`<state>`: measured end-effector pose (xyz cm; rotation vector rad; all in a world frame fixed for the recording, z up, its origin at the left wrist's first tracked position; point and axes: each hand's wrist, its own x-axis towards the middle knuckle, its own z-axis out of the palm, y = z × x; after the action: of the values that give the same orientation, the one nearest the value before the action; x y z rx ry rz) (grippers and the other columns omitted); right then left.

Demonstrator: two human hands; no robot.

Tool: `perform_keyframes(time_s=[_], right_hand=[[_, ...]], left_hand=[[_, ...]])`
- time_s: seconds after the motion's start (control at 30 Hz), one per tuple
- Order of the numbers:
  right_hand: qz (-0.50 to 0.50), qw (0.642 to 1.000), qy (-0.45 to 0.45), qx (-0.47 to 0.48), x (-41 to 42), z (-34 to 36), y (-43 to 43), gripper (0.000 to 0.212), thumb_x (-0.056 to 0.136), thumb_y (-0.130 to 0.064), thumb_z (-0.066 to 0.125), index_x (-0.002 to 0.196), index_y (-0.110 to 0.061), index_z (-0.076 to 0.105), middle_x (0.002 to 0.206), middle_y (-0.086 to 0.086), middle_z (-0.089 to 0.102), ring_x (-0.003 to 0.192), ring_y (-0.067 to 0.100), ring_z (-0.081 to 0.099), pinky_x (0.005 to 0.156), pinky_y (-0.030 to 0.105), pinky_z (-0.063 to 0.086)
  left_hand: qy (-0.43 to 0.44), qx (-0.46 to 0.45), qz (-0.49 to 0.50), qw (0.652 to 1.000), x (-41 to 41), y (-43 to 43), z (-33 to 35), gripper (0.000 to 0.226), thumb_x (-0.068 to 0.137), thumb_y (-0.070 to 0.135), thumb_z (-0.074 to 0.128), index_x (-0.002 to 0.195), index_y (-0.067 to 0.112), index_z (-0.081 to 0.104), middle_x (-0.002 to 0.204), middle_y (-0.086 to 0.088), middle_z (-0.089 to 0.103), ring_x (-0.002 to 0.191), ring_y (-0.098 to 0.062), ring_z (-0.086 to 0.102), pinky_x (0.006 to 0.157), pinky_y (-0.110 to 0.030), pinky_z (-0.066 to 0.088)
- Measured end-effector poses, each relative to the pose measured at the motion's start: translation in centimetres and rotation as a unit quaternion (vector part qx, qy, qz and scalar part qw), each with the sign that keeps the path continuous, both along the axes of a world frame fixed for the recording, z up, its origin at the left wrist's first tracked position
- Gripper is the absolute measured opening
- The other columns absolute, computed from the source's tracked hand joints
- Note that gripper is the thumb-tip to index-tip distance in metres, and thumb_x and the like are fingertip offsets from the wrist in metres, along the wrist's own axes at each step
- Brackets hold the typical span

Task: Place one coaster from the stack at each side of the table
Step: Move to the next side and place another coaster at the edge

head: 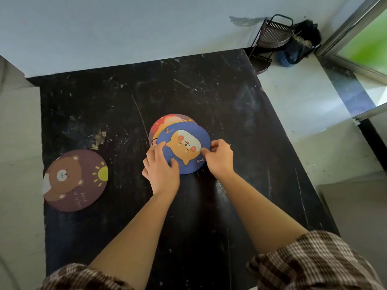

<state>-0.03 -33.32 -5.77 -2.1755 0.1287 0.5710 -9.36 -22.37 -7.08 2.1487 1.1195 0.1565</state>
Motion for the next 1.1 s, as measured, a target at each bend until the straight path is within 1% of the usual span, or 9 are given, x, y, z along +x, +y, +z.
perform_keyframes(time_s=[0.1,0.2,0.3,0.4,0.5,0.67,0.8,0.93,1.1], right_hand=[[-0.041,0.995,0.067,0.064,0.4,0.5,-0.3,0.002,0.086,-0.008,0.061,0.088,-0.008,0.062,0.080,0.009,0.065,0.060,0.019,0.058,0.052,0.031,0.051],[-0.076,0.982,0.122,0.120,-0.1,1.0,-1.8,0.009,0.089,-0.005,0.057,0.086,-0.009,0.064,0.076,0.007,0.067,0.055,0.016,0.059,0.046,0.026,0.050],[-0.108,0.968,0.162,0.161,-1.4,1.3,-4.0,0.016,0.089,-0.001,0.054,0.080,-0.010,0.064,0.069,0.005,0.067,0.048,0.014,0.056,0.045,0.024,0.050],[-0.142,0.950,0.194,0.200,-3.5,1.5,-6.5,0.019,0.089,0.002,0.053,0.079,-0.010,0.063,0.067,0.007,0.065,0.043,0.014,0.053,0.046,0.025,0.050],[-0.161,0.935,0.217,0.231,-5.8,1.5,-8.6,0.018,0.089,0.004,0.053,0.080,-0.009,0.061,0.068,0.009,0.064,0.045,0.015,0.053,0.049,0.027,0.051],[-0.130,0.937,0.237,0.220,-9.1,1.6,-12.1,0.013,0.087,0.004,0.056,0.086,-0.007,0.060,0.069,0.008,0.067,0.050,0.017,0.057,0.052,0.028,0.053],[-0.079,0.948,0.250,0.182,-10.4,1.8,-15.4,0.012,0.080,0.002,0.064,0.087,-0.008,0.062,0.081,0.009,0.069,0.070,0.020,0.064,0.063,0.031,0.052],[-0.055,0.951,0.240,0.187,-10.9,2.1,-17.9,0.017,0.078,-0.006,0.068,0.096,-0.008,0.068,0.091,0.009,0.072,0.083,0.023,0.065,0.070,0.035,0.052],[0.052,0.972,0.206,0.101,-13.2,1.8,-19.8,0.007,0.081,-0.007,0.066,0.083,-0.011,0.071,0.070,0.004,0.067,0.061,0.016,0.057,0.054,0.026,0.043]], left_hand=[[-0.095,-0.080,0.076,0.989,0.3,0.6,0.5,0.051,0.082,0.007,0.061,0.129,0.020,0.046,0.133,-0.008,0.048,0.119,-0.024,0.047,0.094,-0.043,0.047],[-0.123,-0.170,0.184,0.960,-0.2,0.9,1.0,0.058,0.082,0.009,0.065,0.135,0.015,0.043,0.124,-0.006,0.059,0.105,-0.014,0.057,0.079,-0.027,0.050],[-0.121,-0.279,0.266,0.915,-1.5,0.0,1.5,0.061,0.081,0.013,0.067,0.137,0.011,0.042,0.095,0.004,0.066,0.091,-0.012,0.063,0.075,-0.030,0.053],[-0.153,-0.403,0.264,0.863,-3.7,-2.3,1.5,0.022,0.082,0.013,0.065,0.103,0.017,0.067,0.082,0.008,0.068,0.079,-0.010,0.066,0.053,-0.023,0.053],[-0.150,-0.493,0.213,0.830,-5.7,-5.0,1.7,0.014,0.082,0.014,0.065,0.093,0.023,0.066,0.094,0.001,0.071,0.086,-0.015,0.068,0.054,-0.024,0.055],[-0.154,-0.480,0.146,0.851,-8.2,-8.4,2.1,0.036,0.085,0.003,0.061,0.116,0.021,0.055,0.106,0.001,0.066,0.095,-0.018,0.064,0.065,-0.034,0.056],[-0.132,-0.481,0.085,0.862,-10.5,-9.2,2.5,0.034,0.088,0.002,0.056,0.110,0.028,0.056,0.107,0.004,0.066,0.094,-0.016,0.064,0.062,-0.033,0.056],[-0.039,-0.482,-0.008,0.875,-12.9,-9.4,3.0,0.037,0.088,0.002,0.055,0.107,0.033,0.056,0.104,0.004,0.068,0.091,-0.017,0.065,0.059,-0.034,0.055],[0.009,-0.446,-0.016,0.895,-15.8,-9.9,2.5,0.026,0.083,0.009,0.063,0.102,0.026,0.063,0.099,-0.001,0.070,0.086,-0.019,0.068,0.058,-0.032,0.054]])
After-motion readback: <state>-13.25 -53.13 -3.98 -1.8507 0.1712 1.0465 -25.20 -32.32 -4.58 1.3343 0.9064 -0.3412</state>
